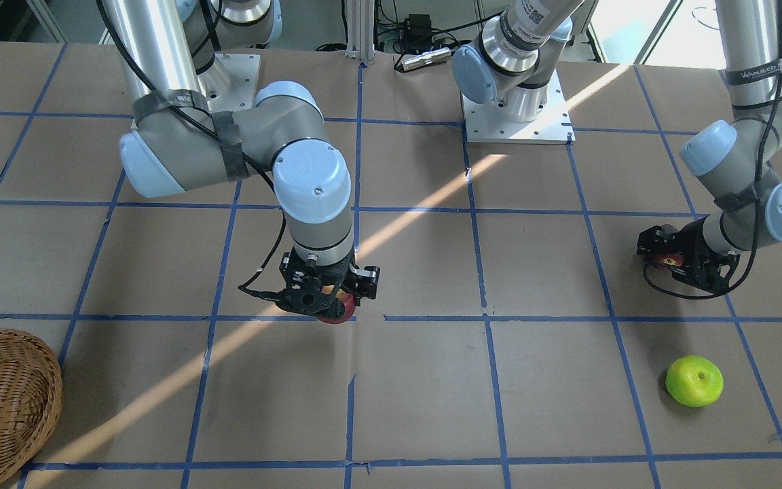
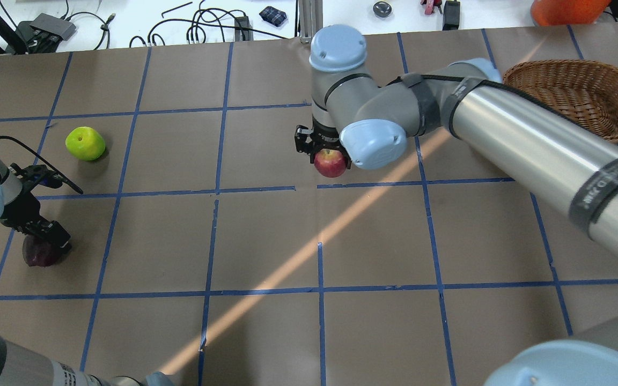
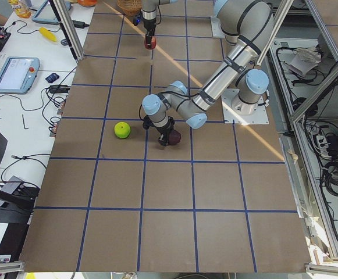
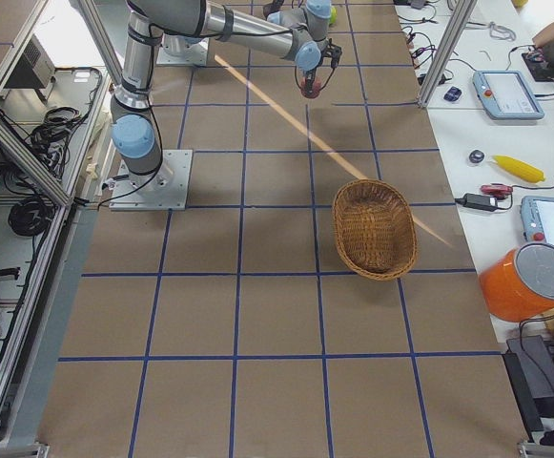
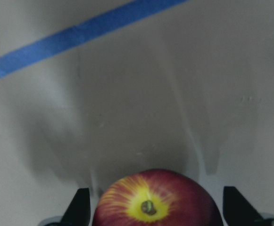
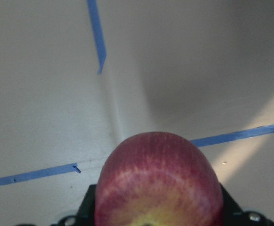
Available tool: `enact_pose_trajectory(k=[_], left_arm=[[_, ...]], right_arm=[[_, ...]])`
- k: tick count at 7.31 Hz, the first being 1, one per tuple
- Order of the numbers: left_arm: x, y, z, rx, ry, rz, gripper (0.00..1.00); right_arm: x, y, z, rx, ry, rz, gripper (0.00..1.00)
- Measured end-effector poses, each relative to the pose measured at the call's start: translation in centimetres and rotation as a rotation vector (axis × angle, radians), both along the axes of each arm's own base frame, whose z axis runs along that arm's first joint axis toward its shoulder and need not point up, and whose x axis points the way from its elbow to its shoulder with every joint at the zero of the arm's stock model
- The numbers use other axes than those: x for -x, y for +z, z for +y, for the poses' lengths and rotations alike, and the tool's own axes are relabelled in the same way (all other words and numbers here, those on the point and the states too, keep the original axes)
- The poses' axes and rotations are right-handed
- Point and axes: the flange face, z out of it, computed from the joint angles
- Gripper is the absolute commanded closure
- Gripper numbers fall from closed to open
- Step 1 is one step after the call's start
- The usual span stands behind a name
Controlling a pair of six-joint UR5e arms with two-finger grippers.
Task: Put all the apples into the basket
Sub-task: 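Carry the red apple into the basket with the right gripper while the left lifts, then place the dark apple at the table center with the left gripper while the right withdraws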
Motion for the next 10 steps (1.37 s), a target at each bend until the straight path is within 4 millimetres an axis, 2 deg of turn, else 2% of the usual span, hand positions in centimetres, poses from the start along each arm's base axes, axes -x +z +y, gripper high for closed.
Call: enact_pose_trajectory(k=[1,2,3,5,7,8,9,10], left_arm=[[0.2,0.5,-0.2,0.002,-0.001,-0.004,0.99],[1.0,1.5,-0.8,0.017,0.015,-0.01,0.99],[3.5,3.0,-2.1,0.042,0.058,-0.01,0.99],[13.2,5.8,-4.7,0.081,0.2,-0.025,0.99],[24.6,7.0,-6.2,0.113,0.385,-0.042,0.99],[30.6,7.5,-6.7,0.142,0.467,-0.049,0.99],[36.7,7.8,-7.1,0.179,0.542,-0.017,0.99],[42.5,7.2,-6.9,0.195,0.595,0.039,0.97]], right_arm=[[5.4,2.7,-2.1,0.027,-0.009,0.014,1.0],[11.7,4.9,-3.9,0.054,-0.011,0.03,1.0],[18.9,6.2,-5.4,0.073,0.017,0.061,1.0],[32.2,6.7,-6.6,0.075,0.12,0.115,1.0],[43.2,5.2,-6.8,0.085,0.222,0.157,1.0],[47.2,3.9,-7.0,0.097,0.251,0.178,1.0],[50.3,2.0,-7.5,0.115,0.273,0.202,1.0],[53.6,-0.3,-8.3,0.133,0.292,0.228,1.0]])
